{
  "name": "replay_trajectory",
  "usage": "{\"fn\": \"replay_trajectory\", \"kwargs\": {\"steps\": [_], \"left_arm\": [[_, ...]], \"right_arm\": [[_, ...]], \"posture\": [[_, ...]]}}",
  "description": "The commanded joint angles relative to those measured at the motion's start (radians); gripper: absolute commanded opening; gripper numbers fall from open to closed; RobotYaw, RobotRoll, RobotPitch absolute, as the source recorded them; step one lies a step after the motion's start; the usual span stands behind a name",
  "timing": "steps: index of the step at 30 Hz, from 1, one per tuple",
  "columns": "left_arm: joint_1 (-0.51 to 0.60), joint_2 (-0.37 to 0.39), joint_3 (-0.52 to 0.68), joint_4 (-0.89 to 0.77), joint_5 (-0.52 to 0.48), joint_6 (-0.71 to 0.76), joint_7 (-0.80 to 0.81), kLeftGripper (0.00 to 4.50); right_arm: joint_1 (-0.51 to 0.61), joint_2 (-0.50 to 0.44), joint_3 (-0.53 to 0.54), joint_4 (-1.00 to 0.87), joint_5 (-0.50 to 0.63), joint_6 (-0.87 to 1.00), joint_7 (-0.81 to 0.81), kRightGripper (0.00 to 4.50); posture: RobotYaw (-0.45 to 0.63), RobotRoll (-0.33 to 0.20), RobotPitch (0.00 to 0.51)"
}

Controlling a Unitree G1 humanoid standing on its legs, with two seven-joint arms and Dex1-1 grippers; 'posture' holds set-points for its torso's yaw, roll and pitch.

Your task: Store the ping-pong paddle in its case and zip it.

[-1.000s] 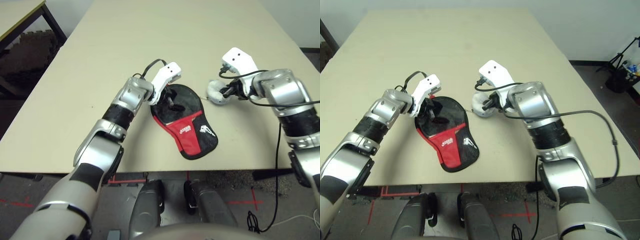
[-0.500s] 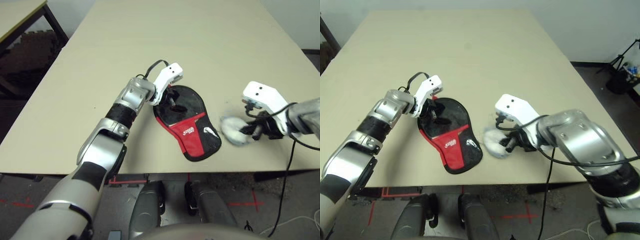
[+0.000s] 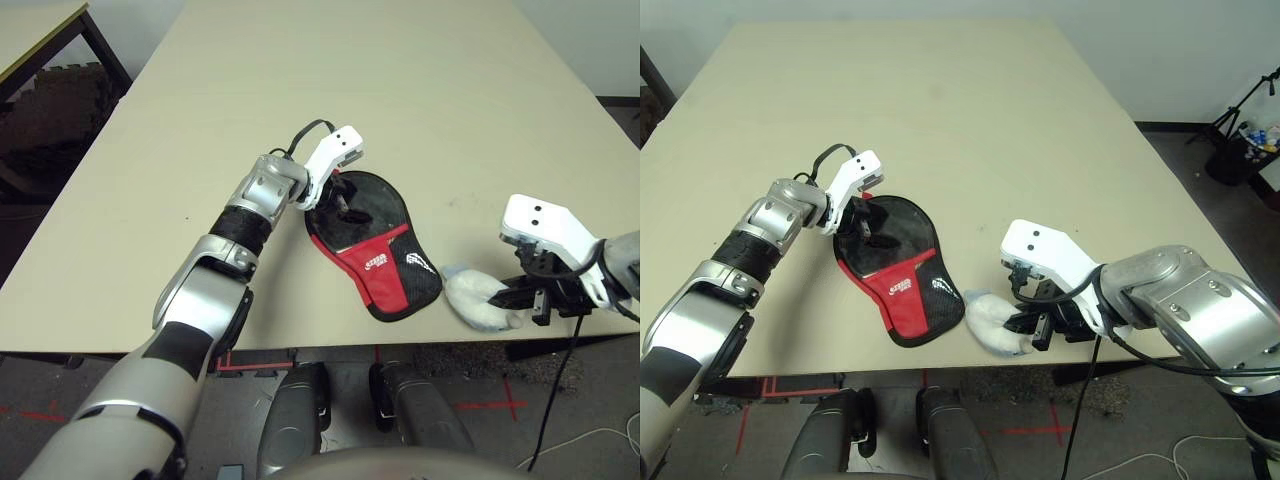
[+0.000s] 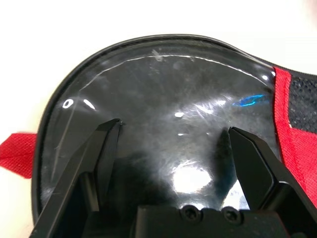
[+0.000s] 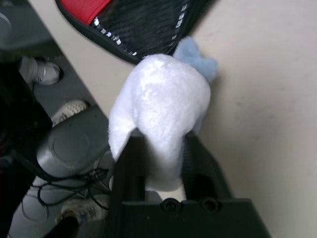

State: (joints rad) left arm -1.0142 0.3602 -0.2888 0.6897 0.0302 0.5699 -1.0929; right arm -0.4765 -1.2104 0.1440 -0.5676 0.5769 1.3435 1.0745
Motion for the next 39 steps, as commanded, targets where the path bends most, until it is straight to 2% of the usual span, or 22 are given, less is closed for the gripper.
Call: {"fn": "replay_trajectory", "kwargs": {"steps": [1, 5, 7, 8, 11, 14, 16, 19, 22, 26, 31, 39], "left_arm": [[0.052, 0.103, 0.048, -0.212, -0.081, 0.18, -0.087, 4.5], [0.082, 0.184, 0.142, -0.377, -0.193, 0.329, -0.099, 4.5], [0.083, 0.21, 0.235, -0.368, -0.221, 0.323, -0.034, 4.5], [0.083, 0.216, 0.267, -0.358, -0.229, 0.309, -0.005, 4.5], [0.089, 0.219, 0.383, -0.273, -0.221, 0.196, 0.163, 4.5], [0.124, 0.187, 0.48, -0.239, -0.235, 0.046, 0.3, 4.5], [0.138, 0.171, 0.515, -0.216, -0.247, -0.016, 0.351, 4.5], [0.165, 0.146, 0.618, -0.147, -0.288, -0.146, 0.451, 4.5], [0.228, 0.147, 0.66, -0.056, -0.264, -0.335, 0.542, 4.5], [0.308, 0.131, 0.669, 0.044, -0.233, -0.527, 0.652, 4.5], [0.39, 0.115, 0.676, 0.095, -0.216, -0.672, 0.781, 4.5], [0.472, 0.114, 0.655, 0.048, -0.154, -0.832, 0.944, 4.5]], "right_arm": [[-0.048, -0.084, -0.032, 0.097, 0.041, -0.028, 0.088, 2.51], [-0.137, -0.158, -0.031, 0.253, 0.037, -0.07, 0.168, 3.7], [-0.226, -0.088, -0.059, 0.403, 0.003, -0.085, 0.101, 4.36], [-0.262, -0.053, -0.067, 0.462, -0.014, -0.092, 0.068, 4.46], [-0.322, 0.105, -0.134, 0.655, -0.1, -0.181, -0.121, 4.46], [-0.3, 0.289, -0.239, 0.777, -0.182, -0.36, -0.352, 4.46], [-0.288, 0.366, -0.283, 0.827, -0.223, -0.447, -0.453, 4.46], [-0.237, 0.518, -0.366, 0.911, -0.277, -0.72, -0.634, 4.46], [-0.196, 0.629, -0.408, 1.017, -0.342, -1.0, -0.785, 4.46], [-0.19, 0.668, -0.43, 1.18, -0.395, -1.214, -0.892, 4.46], [-0.178, 0.666, -0.456, 1.357, -0.422, -1.389, -0.971, 4.46], [-0.137, 0.648, -0.475, 1.543, -0.424, -1.576, -1.001, 4.46]], "posture": [[-0.18, 0.0, 0.185], [-0.16, 0.0, 0.188], [-0.15, 0.0, 0.189], [-0.14, 0.0, 0.19], [-0.13, 0.0, 0.194], [-0.12, 0.0, 0.2], [-0.13, 0.0, 0.203], [-0.13, 0.0, 0.205], [-0.13, 0.0, 0.205], [-0.12, 0.0, 0.209], [-0.12, 0.0, 0.217], [-0.12, 0.0, 0.212]]}}
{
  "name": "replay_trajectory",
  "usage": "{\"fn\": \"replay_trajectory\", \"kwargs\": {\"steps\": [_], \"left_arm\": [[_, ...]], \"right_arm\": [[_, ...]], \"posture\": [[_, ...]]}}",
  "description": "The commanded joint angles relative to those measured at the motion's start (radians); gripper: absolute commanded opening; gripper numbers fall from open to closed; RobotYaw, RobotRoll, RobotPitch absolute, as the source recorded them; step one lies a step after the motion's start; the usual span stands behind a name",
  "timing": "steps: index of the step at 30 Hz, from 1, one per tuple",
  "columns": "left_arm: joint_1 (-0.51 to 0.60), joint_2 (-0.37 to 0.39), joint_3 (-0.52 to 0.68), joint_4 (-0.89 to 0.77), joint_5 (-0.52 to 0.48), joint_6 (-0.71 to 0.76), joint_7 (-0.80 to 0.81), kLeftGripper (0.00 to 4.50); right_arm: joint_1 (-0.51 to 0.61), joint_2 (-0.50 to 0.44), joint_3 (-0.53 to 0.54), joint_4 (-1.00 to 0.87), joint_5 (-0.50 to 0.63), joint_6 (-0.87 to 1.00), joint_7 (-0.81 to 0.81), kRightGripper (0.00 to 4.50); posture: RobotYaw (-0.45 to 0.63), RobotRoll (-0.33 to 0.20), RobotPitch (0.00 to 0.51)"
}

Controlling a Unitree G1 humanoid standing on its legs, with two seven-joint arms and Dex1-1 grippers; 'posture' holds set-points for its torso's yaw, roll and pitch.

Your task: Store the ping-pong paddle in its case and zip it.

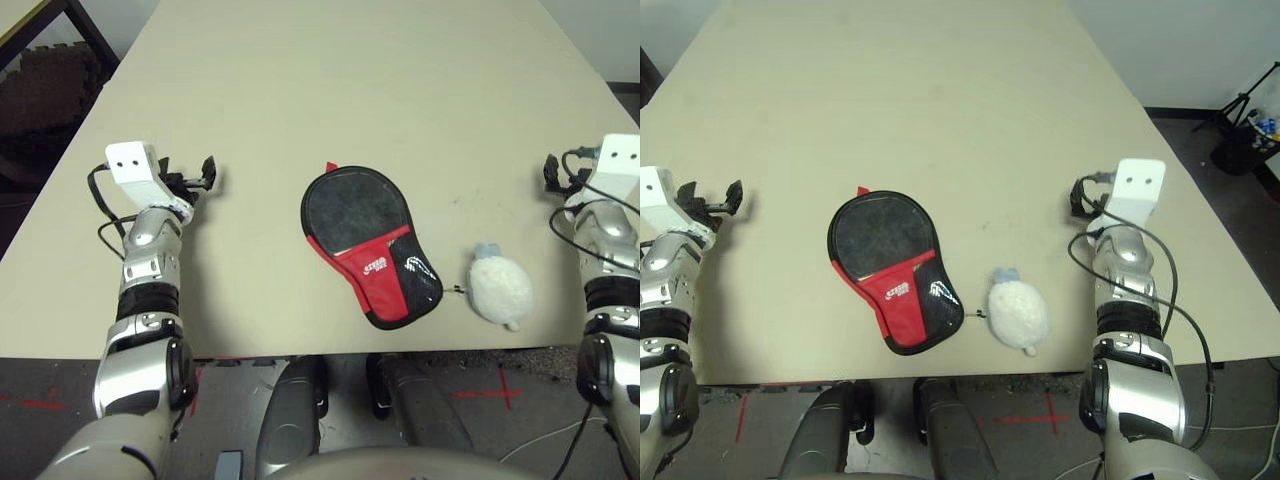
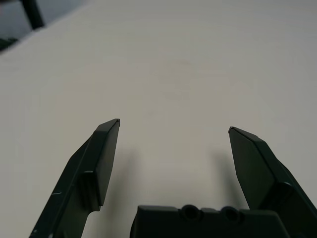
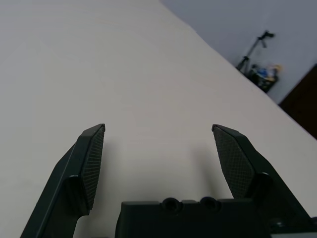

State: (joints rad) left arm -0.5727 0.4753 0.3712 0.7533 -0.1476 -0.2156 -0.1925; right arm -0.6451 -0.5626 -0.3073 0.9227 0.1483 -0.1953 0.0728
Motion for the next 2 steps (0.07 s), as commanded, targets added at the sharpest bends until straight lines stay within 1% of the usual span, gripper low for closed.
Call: {"fn": "replay_trajectory", "kwargs": {"steps": [1, 2], "left_arm": [[0.034, -0.001, -0.003, -0.014, 0.023, -0.051, 0.056, 4.5], [0.038, 0.001, 0.0, -0.01, 0.024, -0.056, 0.07, 4.5]], "right_arm": [[0.038, 0.002, -0.026, 0.06, 0.008, -0.044, 0.004, 4.46], [0.046, 0.004, -0.027, 0.063, 0.012, -0.047, 0.011, 4.46]], "posture": [[-0.12, 0.0, 0.21], [-0.12, 0.0, 0.207]]}}
